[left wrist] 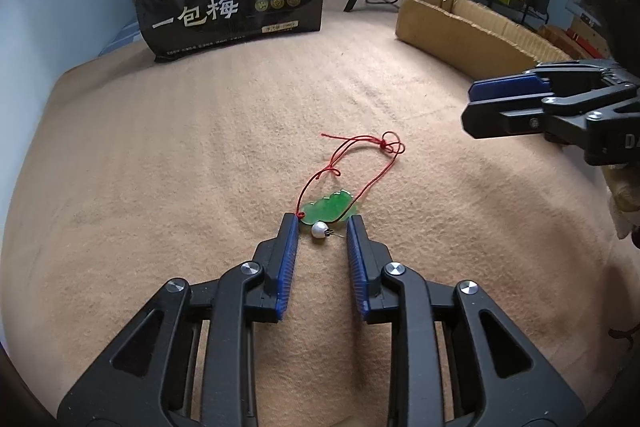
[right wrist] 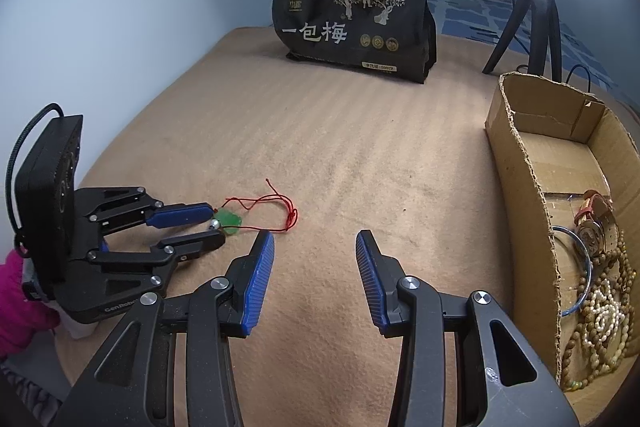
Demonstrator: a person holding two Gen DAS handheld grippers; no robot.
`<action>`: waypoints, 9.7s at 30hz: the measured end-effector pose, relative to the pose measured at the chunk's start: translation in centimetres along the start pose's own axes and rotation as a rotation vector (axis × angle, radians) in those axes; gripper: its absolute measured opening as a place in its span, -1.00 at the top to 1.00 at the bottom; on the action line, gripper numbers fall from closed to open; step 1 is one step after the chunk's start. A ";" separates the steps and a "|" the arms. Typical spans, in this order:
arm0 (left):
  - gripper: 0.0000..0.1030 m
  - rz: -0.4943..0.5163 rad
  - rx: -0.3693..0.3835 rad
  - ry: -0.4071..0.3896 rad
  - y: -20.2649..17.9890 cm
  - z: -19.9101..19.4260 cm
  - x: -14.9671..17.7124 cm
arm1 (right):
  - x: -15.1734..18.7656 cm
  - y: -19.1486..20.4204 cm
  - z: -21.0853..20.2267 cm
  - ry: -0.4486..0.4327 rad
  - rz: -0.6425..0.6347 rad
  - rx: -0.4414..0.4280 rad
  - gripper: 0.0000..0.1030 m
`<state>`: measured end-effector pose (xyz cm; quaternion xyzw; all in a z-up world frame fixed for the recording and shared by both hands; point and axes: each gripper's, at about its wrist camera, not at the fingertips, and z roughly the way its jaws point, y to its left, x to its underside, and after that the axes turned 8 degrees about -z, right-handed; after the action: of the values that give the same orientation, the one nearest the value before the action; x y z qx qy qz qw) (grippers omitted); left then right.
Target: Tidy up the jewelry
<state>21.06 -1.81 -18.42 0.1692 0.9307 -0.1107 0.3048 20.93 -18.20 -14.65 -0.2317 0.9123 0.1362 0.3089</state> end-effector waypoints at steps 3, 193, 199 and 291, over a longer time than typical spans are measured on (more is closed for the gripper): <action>0.60 -0.012 0.000 0.000 0.2 0.0 0.0 | 0.0 0.2 0.1 0.003 -0.003 -0.001 0.21; -0.58 -0.050 -0.007 -0.283 -16.8 -6.0 -18.3 | 2.1 -10.8 -16.8 -0.155 0.101 0.499 -0.56; -0.58 -0.047 -0.006 -0.322 -16.3 -11.0 -17.6 | 1.5 -8.3 -19.6 -0.183 0.082 0.523 -0.56; -1.00 0.031 -0.085 -0.413 -16.6 -26.7 -4.0 | 7.0 1.7 -28.7 -0.257 0.120 0.696 -0.60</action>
<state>3.53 -9.81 6.81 0.1443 0.8495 -0.0988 0.4978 0.77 -30.33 3.26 -0.0398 0.8698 -0.1361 0.4726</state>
